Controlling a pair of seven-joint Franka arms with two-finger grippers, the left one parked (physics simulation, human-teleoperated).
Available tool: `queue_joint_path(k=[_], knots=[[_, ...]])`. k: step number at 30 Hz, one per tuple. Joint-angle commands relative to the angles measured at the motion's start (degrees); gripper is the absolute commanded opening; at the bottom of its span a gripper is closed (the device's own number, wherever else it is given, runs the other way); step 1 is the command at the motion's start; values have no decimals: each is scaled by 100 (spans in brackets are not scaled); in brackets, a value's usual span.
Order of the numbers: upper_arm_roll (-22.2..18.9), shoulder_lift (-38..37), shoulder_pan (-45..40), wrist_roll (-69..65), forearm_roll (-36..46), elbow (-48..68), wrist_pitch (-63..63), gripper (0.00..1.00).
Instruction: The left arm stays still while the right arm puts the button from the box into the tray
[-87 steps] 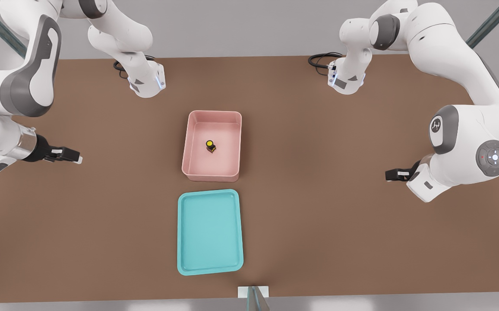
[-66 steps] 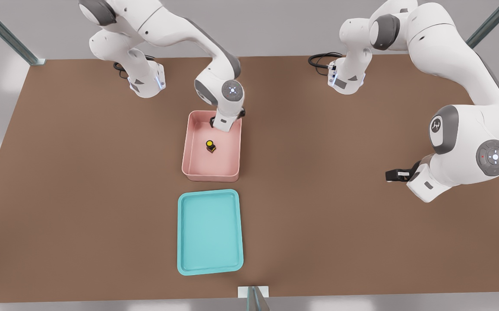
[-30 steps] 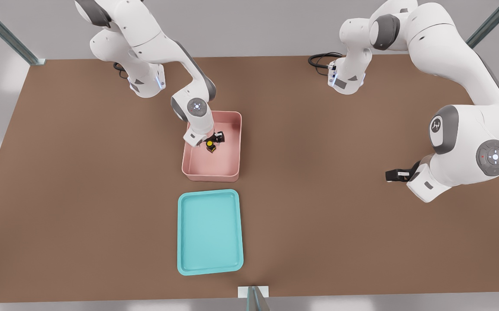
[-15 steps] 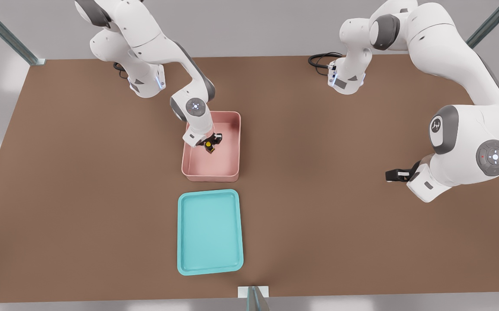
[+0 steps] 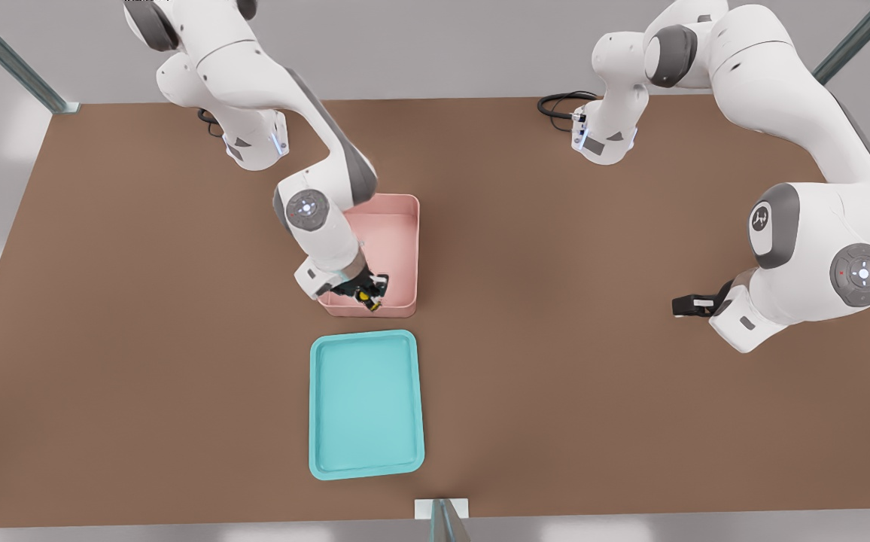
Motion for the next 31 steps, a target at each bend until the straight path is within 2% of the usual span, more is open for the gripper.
queue_joint_path(k=[1,4,7,11,12,14,15,16,17,18,19,20,21,26,27,28,31], knots=[[-111,387,-40,-1513,295,699,-1296,43],[-243,1547,-365,-1865,409,1965,-1287,43],[-349,2514,-813,-2770,418,2888,-1058,43],[-314,3218,-937,-2885,725,3495,-496,44],[-234,3332,-928,-2489,725,3679,-461,100],[-234,3332,-928,-2489,822,3679,-434,100],[-234,3306,-937,-2489,822,3741,-548,100],[-322,2947,-945,-2568,743,4126,-1949,100],[-270,1814,-1261,-3147,340,4181,-3472,100],[-261,1021,-1709,-3490,-232,4084,-4354,100],[-270,336,-2360,-3789,-382,3689,-4468,100],[-559,115,-2431,-3878,-487,3618,-5170,100],[-551,-87,-2457,-3878,-505,3741,-5435,100],[-560,212,-2721,-3930,-575,3697,-5426,100],[-36,264,-3438,-3869,-576,3697,-5128,100],[680,264,-3916,-3860,-707,3697,-5110,100],[724,273,-3890,-3913,-936,3688,-5268,100]])
